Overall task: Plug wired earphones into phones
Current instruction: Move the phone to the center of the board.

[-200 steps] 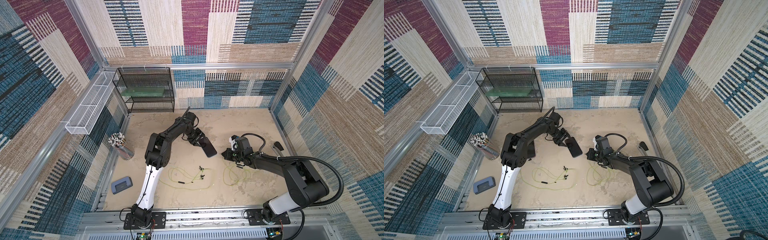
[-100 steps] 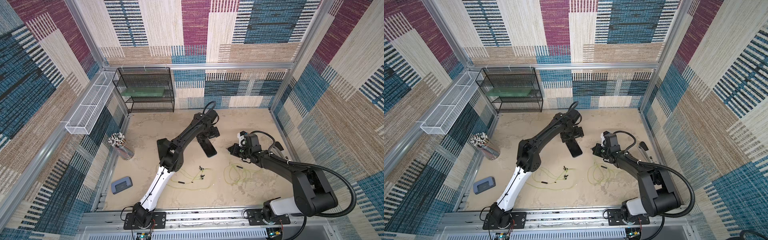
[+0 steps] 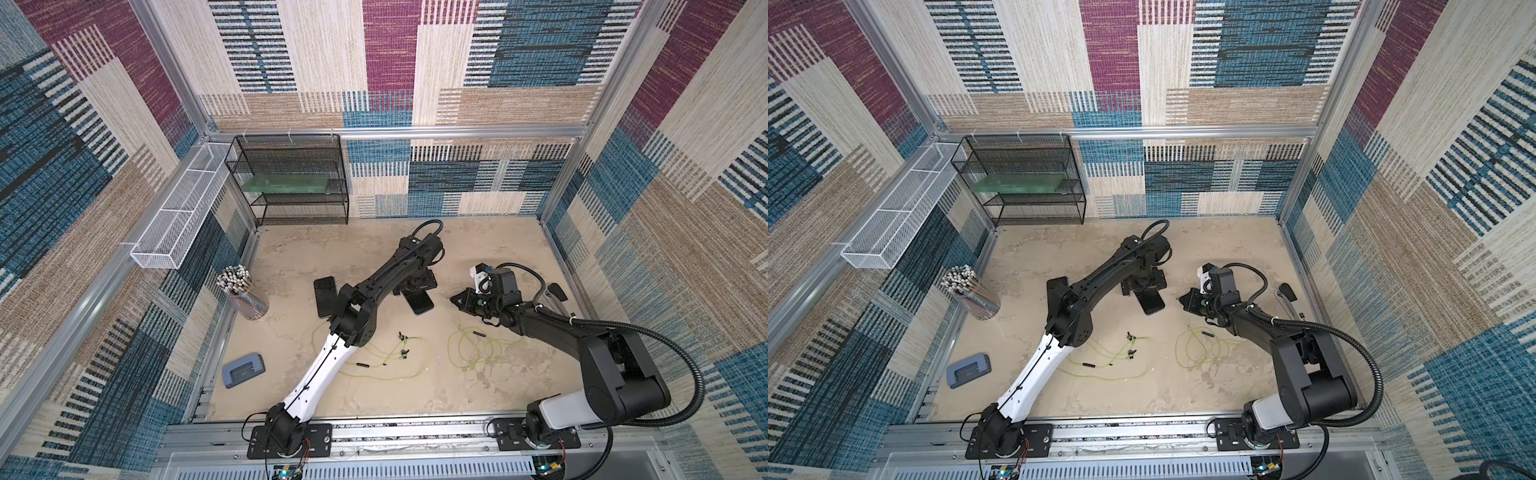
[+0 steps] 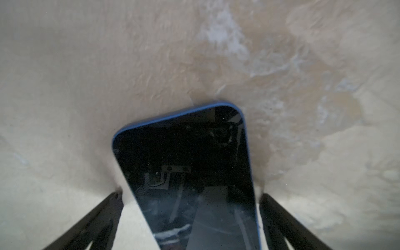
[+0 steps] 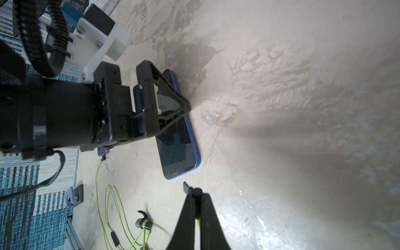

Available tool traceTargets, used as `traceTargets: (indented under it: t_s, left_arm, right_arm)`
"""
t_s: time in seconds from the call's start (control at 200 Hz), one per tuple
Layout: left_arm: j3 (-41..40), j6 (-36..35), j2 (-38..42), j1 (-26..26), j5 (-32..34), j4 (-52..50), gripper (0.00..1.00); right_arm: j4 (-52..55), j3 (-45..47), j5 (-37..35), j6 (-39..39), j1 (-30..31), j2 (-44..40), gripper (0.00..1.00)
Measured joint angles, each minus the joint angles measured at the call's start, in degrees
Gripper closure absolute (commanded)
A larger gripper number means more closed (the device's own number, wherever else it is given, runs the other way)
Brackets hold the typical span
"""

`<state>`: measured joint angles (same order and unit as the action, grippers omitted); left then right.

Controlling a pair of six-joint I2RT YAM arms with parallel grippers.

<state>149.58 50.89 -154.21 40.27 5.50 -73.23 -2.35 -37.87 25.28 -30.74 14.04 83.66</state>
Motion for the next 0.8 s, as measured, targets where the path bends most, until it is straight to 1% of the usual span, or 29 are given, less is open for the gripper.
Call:
traceTargets:
  t_s: [0.13,0.205,0.31,0.456,0.566,0.681,0.801]
  left_arm:
    - [0.11,1.25,-0.44,0.24,0.13,0.04,0.01]
    - [-1.99,1.60,0.24,0.24,0.20,0.98,0.01]
    - [-7.89,1.57,2.93,-0.13,0.37,4.02,0.01]
    - [-19.17,1.33,8.92,-1.73,-0.96,6.34,0.01]
    - [-25.38,-0.74,12.92,-3.28,-2.38,7.61,0.01]
    - [-28.79,-2.86,15.30,-4.17,-3.56,8.28,0.01]
    - [-30.71,-3.02,16.70,-4.04,-4.22,7.91,0.01]
  right_arm:
    - [-0.79,0.83,0.76,0.22,-0.48,0.17,1.00]
    - [-0.83,1.25,1.11,0.22,-0.83,0.20,1.00]
    - [-1.22,1.84,1.27,0.24,-1.38,0.20,1.00]
    - [-1.55,2.27,1.36,0.24,-1.81,0.20,1.00]
    - [-1.70,2.56,1.44,0.24,-2.03,0.22,1.00]
    - [-1.79,2.62,1.73,0.24,-2.01,0.52,1.00]
    - [-1.86,2.56,2.16,0.24,-2.01,0.83,1.00]
